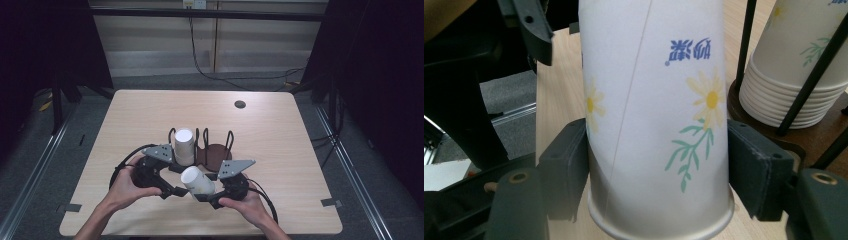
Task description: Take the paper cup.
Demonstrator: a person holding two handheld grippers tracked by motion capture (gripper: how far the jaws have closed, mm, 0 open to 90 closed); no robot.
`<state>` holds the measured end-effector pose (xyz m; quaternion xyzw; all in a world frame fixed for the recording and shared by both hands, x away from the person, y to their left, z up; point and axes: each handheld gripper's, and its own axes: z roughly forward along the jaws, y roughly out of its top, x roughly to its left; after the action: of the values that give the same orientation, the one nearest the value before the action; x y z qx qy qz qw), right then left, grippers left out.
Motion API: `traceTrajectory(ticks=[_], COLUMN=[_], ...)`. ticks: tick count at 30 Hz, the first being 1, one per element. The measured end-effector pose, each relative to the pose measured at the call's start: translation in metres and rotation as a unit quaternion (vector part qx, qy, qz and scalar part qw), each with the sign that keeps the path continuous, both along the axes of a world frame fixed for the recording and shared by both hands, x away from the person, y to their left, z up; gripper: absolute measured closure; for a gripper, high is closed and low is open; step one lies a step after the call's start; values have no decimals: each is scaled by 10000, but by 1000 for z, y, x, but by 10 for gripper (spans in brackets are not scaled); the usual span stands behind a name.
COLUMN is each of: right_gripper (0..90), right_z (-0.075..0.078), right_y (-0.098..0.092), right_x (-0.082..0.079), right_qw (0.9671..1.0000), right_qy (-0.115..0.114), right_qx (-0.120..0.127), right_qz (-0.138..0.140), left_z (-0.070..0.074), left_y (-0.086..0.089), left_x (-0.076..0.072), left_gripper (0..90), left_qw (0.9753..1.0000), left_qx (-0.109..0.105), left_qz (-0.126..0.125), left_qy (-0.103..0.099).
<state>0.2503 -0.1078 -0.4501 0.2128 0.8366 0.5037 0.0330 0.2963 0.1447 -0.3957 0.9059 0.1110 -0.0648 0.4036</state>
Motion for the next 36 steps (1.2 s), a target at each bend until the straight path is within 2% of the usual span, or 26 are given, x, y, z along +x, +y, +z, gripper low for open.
traceTrajectory(ticks=[4, 5, 6, 7, 8, 9, 11, 13, 15, 17, 18, 19, 22, 25, 27, 28, 29, 32, 33, 36], right_gripper=[316, 316, 316, 317, 317, 317, 317, 317, 317, 317, 317, 317, 317, 316, 316, 316, 316, 316, 317, 318], right_z=[1, 1, 1, 1, 1, 3, 4, 5, 8, 9, 10, 11, 14, 16, 19, 19, 21, 23, 24, 22], right_y=[-1, -1, -1, -1, -1, -1, -2, -3, -6, -6, -6, -5, -4, -3, 0, 0, 1, 2, 3, 4], right_x=[0, 0, 1, 1, 1, 2, 4, 5, 7, 8, 8, 8, 8, 9, 11, 11, 12, 15, 17, 18], right_qw=[10000, 10000, 9999, 9999, 9998, 9993, 9992, 9991, 9988, 9986, 9982, 9975, 9968, 9962, 9937, 9937, 9920, 9905, 9889, 9875], right_qy=[25, 25, 38, 41, 56, 15, 19, 48, 59, 80, 91, 133, 151, 39, -26, -26, -12, 89, 121, 216], right_qx=[-56, -56, -84, -118, -166, -380, -409, -423, -481, -519, -595, -695, -771, -847, -1102, -1102, -1251, -1353, -1464, -1534], right_qz=[-36, -36, -47, -55, -65, -50, -28, -49, -68, -65, -44, 30, 113, 173, 197, 197, 195, 240, 239, 293], left_z=[-3, -5, -7, -9, -10, -11, -13, -12, -11, -11, -10, -10, -11, -11, -12, -12, -13, -13, -13, -13], left_y=[3, 2, 1, 0, 0, 0, 0, 1, 3, 4, 5, 5, 4, 4, 3, 3, 1, 0, -1, -2], left_x=[0, -1, 0, -1, -1, -1, -1, -1, -1, 0, -1, -1, -1, -1, 0, -1, -2, -3, -3, -5], left_gripper=[216, 216, 216, 217, 223, 228, 228, 228, 227, 227, 225, 227, 244, 254, 254, 254, 253, 252, 253, 257], left_qw=[10000, 10000, 9998, 9998, 9998, 9995, 9993, 9994, 9991, 9991, 9991, 9985, 9985, 9980, 9978, 9979, 9975, 9974, 9969, 9960], left_qx=[-25, 33, 182, 184, 209, 307, 350, 339, 375, 363, 358, 467, 490, 528, 559, 552, 593, 623, 660, 741], left_qz=[-35, -3, -24, -19, -41, -29, 30, 68, 86, 96, 130, 119, 90, 64, 68, 82, 57, 34, 12, 49], left_qy=[-90, -72, -53, 8, -15, -18, -97, -76, -187, -210, -201, -245, -247, -342, -338, -332, -371, -371, -420, -488])
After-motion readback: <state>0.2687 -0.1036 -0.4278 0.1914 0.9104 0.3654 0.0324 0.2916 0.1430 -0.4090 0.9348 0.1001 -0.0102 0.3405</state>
